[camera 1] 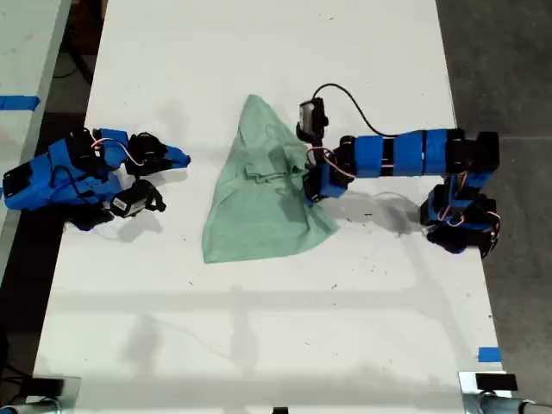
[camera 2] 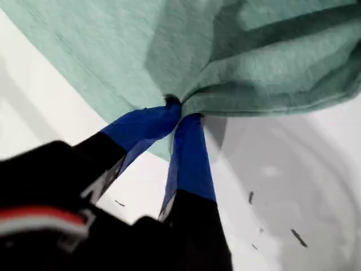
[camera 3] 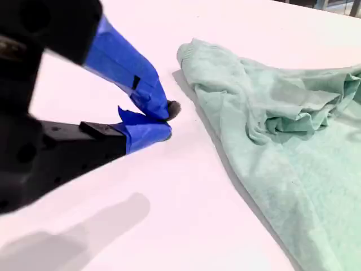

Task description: Fold t shirt

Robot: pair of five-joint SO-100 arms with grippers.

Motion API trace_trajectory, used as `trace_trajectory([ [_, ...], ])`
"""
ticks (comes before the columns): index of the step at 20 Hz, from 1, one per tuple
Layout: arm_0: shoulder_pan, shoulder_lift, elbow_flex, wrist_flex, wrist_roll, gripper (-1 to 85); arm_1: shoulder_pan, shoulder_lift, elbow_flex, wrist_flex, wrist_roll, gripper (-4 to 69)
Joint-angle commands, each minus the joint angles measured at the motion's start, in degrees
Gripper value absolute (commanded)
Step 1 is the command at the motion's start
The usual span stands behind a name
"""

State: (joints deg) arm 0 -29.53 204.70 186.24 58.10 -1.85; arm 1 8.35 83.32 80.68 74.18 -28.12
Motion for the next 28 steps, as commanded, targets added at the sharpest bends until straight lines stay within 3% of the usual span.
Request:
trace_trajectory([
  [1, 0.62, 0.44, 2.46, 0.18, -0.44, -0.2, -4.04, -9.58, -21.62, 2.90, -2.02, 0.1],
  [4, 0.70, 0.44, 2.46, 0.18, -0.44, -0.2, -6.77, -20.92, -36.04, 3.69, -3.87, 0.1],
  [7, 0.70, 0.44, 2.46, 0.18, -0.44, -0.2, -7.91, -24.70, -37.18, 1.93, -4.13, 0.7],
  [8, 0.70, 0.44, 2.46, 0.18, -0.44, -0.2, -8.09, -25.22, -37.09, 2.20, -4.04, 10.5],
  [10, 0.70, 0.44, 2.46, 0.18, -0.44, -0.2, -8.17, -25.05, -37.09, 3.08, -4.04, 21.8],
  [12, 0.70, 0.44, 2.46, 0.18, -0.44, -0.2, -8.00, -23.29, -37.18, 4.22, -4.22, 26.7],
  [24, 0.62, 0.44, 2.46, 0.18, -0.44, -0.2, -4.31, 6.68, -29.18, 22.50, -4.31, 20.1],
  [28, 0.62, 0.44, 2.46, 0.18, -0.44, -0.2, 1.58, 25.75, -4.66, 24.70, -1.41, 18.8],
])
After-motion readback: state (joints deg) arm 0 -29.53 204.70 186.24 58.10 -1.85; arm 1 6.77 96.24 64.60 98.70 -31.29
